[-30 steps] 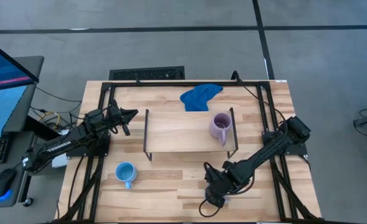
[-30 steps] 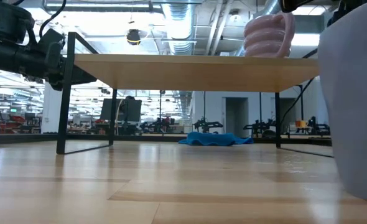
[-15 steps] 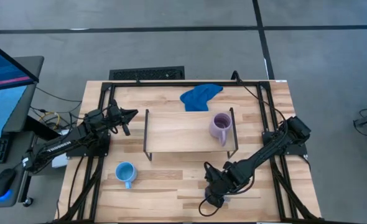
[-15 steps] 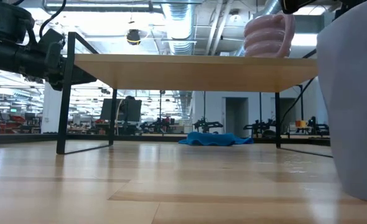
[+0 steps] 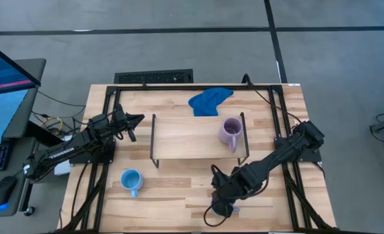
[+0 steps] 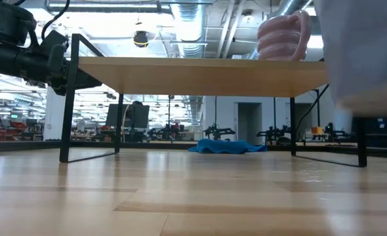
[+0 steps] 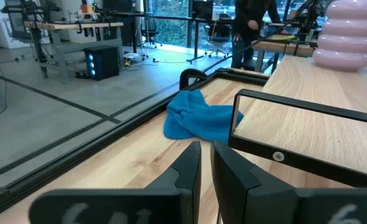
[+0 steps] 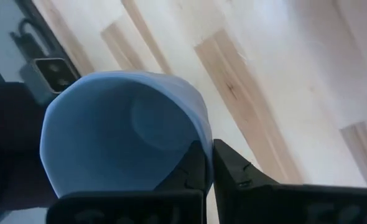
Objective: Stack small to large cups/mugs on shelf
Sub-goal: Put the blue mug on the shelf
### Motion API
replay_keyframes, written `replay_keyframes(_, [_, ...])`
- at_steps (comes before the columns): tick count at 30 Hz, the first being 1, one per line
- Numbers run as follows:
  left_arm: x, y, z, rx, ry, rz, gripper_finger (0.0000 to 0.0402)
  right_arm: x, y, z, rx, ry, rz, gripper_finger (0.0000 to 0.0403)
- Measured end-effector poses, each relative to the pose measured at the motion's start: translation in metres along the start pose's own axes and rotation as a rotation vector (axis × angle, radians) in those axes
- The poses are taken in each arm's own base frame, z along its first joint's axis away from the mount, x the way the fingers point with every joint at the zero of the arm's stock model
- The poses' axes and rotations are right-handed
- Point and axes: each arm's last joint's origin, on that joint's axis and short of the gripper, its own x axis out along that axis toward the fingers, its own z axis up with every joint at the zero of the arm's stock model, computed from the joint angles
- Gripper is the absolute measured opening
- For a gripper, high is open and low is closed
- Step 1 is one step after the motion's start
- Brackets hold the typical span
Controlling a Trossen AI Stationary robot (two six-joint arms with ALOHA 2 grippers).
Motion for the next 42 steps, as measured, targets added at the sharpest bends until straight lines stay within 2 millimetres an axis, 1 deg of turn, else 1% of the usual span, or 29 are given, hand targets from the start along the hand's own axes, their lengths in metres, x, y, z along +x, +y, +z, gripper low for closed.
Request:
replay_keyframes(4, [0.0, 0.0, 0.0, 0.0, 0.0, 0.0, 0.0027, -0.028, 0.001, 0.003, -0.003, 0.005, -0.022, 0.002])
replay_keyframes(8, [0.0, 0.0, 0.0, -0.001, 0.0, 0.0, 0.0027, -0.052, -0.002, 0.007, 0.008, 0.009, -0.038, 0.002])
replay_keyframes(12, [0.0, 0.0, 0.0, -0.001, 0.0, 0.0, 0.0027, -0.076, -0.006, 0.015, 0.026, -0.005, -0.027, 0.002])
replay_keyframes(16, [0.0, 0.0, 0.0, -0.002, 0.0, 0.0, 0.0027, -0.101, -0.014, 0.027, 0.052, -0.03, -0.01, 0.002])
replay_keyframes(19, [0.0, 0.0, 0.0, -0.002, 0.0, 0.0, 0.0027, -0.12, -0.025, 0.034, 0.081, -0.049, -0.021, 0.002])
replay_keyframes(22, [0.0, 0.0, 0.0, -0.007, 0.0, 0.0, 0.0027, -0.137, -0.031, 0.047, 0.096, -0.123, 0.032, 0.002])
replay_keyframes(25, [0.0, 0.0, 0.0, -0.007, 0.0, 0.0, 0.0027, -0.156, -0.045, 0.058, 0.148, -0.187, 0.05, 0.002])
replay_keyframes(27, [0.0, 0.0, 0.0, -0.007, 0.0, 0.0, 0.0027, -0.162, -0.053, 0.068, 0.186, -0.229, 0.056, 0.002])
replay_keyframes(29, [0.0, 0.0, 0.0, -0.006, 0.006, 0.0, 0.0027, -0.164, -0.063, 0.078, 0.231, -0.244, 0.046, 0.002])
replay_keyframes(35, [0.002, 0.0, -0.002, -0.006, 0.026, 0.002, 0.0027, -0.171, -0.093, 0.104, 0.434, -0.323, 0.006, 0.002])
replay_keyframes(38, [0.003, 0.0, -0.003, 0.0, 0.042, 0.003, 0.0027, -0.173, -0.105, 0.113, 0.501, -0.335, 0.003, 0.002])
replay_keyframes(42, [0.004, 0.0, -0.005, 0.003, 0.063, 0.004, 0.0027, -0.175, -0.114, 0.119, 0.582, -0.343, 0.008, 0.002])
